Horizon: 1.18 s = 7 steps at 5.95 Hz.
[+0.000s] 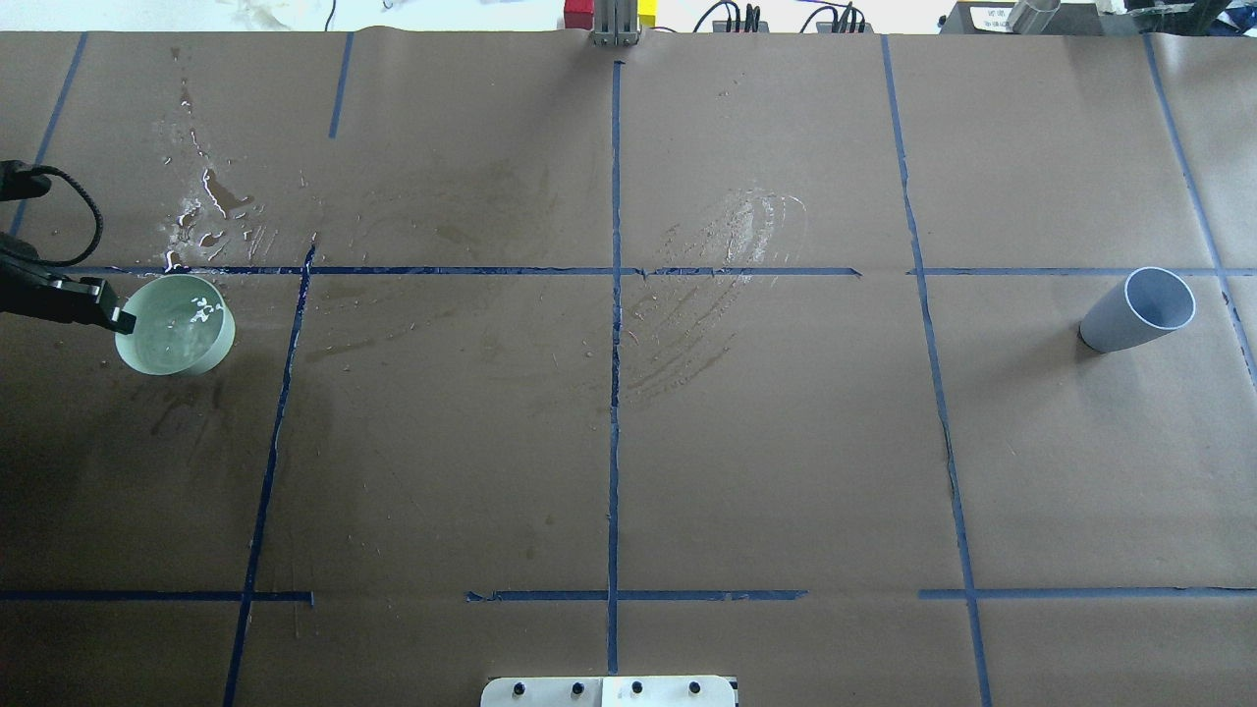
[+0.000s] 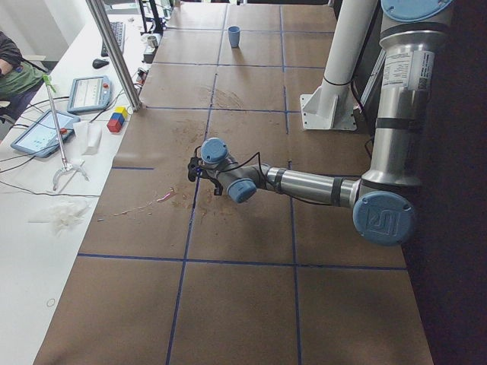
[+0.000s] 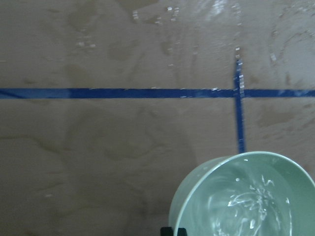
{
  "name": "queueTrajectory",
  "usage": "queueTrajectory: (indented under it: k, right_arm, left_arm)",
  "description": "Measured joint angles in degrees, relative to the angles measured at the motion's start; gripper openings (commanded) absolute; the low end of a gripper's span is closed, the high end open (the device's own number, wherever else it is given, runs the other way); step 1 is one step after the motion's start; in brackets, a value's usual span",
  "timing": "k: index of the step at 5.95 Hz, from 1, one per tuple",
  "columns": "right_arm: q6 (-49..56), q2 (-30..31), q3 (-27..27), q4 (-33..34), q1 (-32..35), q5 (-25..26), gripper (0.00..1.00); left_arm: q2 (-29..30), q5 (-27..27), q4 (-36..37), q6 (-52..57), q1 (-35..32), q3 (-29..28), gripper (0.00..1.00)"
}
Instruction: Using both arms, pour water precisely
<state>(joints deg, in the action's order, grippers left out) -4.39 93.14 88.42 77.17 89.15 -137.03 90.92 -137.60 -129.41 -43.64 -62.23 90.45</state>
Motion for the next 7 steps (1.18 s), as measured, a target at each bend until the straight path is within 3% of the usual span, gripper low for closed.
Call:
queueTrajectory:
  k: [3,5,6,7]
  right_arm:
    - [0.0,0.0,0.0,0.0,0.0,0.0,1.00]
    - [0.1,0.0,0.0,0.0,0.1,0.0,1.00]
    - [0.1,0.0,0.0,0.0,0.1,0.0,1.00]
    - [0.1,0.0,0.0,0.0,0.1,0.0,1.00]
  left_arm:
    - [-1.0,-0.6,-5.7,4.1,-0.8,-7.5,0.01]
    - [-1.0,-2.3,-6.6,4.0,-0.9,-8.6,0.69]
    - [-1.0,-2.5,-6.5,4.0,-0.9,-8.7,0.81]
    - [-0.9,-2.5,-6.5,4.0,-0.9,-8.7,1.00]
